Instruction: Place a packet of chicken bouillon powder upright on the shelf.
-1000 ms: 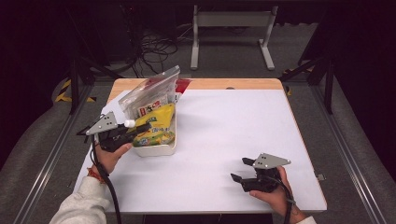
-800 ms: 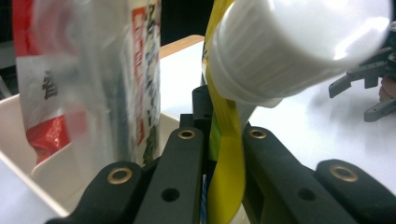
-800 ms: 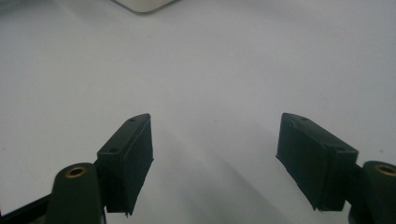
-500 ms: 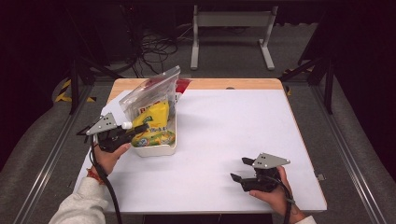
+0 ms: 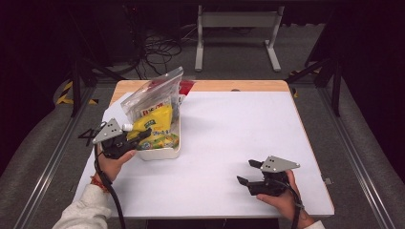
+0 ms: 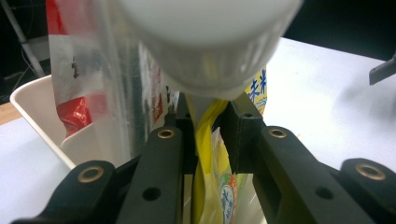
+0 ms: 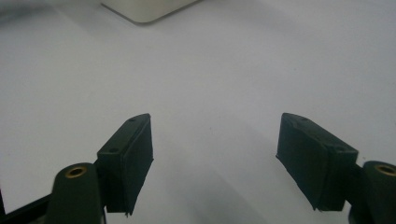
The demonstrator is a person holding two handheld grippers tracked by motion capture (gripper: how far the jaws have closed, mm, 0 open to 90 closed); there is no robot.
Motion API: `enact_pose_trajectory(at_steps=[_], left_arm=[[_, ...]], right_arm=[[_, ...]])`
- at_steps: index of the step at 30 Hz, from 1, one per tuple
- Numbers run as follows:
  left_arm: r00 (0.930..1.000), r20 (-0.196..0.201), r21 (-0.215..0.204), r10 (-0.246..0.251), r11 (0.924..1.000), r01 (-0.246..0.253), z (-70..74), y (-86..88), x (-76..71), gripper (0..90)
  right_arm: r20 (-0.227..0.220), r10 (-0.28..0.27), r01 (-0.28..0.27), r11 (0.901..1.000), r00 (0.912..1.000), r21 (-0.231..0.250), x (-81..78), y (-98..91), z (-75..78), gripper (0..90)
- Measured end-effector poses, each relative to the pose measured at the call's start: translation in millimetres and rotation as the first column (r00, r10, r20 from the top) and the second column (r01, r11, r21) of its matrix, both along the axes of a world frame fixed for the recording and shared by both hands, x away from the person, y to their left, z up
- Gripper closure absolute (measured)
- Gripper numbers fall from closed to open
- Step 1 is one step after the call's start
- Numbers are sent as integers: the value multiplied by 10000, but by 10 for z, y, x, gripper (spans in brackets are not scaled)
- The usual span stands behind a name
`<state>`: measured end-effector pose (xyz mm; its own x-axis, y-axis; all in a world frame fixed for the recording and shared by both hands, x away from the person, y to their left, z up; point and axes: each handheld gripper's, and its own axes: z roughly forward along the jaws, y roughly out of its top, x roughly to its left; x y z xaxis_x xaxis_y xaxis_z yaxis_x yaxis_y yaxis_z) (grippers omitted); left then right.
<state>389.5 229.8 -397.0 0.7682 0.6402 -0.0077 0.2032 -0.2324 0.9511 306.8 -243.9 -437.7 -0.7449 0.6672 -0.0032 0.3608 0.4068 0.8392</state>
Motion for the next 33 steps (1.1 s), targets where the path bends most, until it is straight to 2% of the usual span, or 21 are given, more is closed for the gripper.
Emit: enact_pose_trajectory(at_steps=[8,14,17,29,33], left_arm=[[9996,113,-115,255,9996,-254,24,32,-52,694],[9992,335,-181,240,9996,-234,58,33,-115,717],[9992,364,-120,169,9998,-165,74,36,-150,764],[9989,403,-194,224,9996,-217,88,51,-206,753],[9983,374,-252,445,9987,-436,90,44,-205,740]], right_arm=[[51,-33,34,10000,10000,-56,-2,-7,11,268],[48,-13,13,10000,10000,-42,11,-3,16,268],[70,17,-17,10000,10000,-59,21,4,20,268],[107,147,-146,9999,9998,-23,51,31,36,268],[111,164,-164,9999,9998,-19,54,38,40,268]])
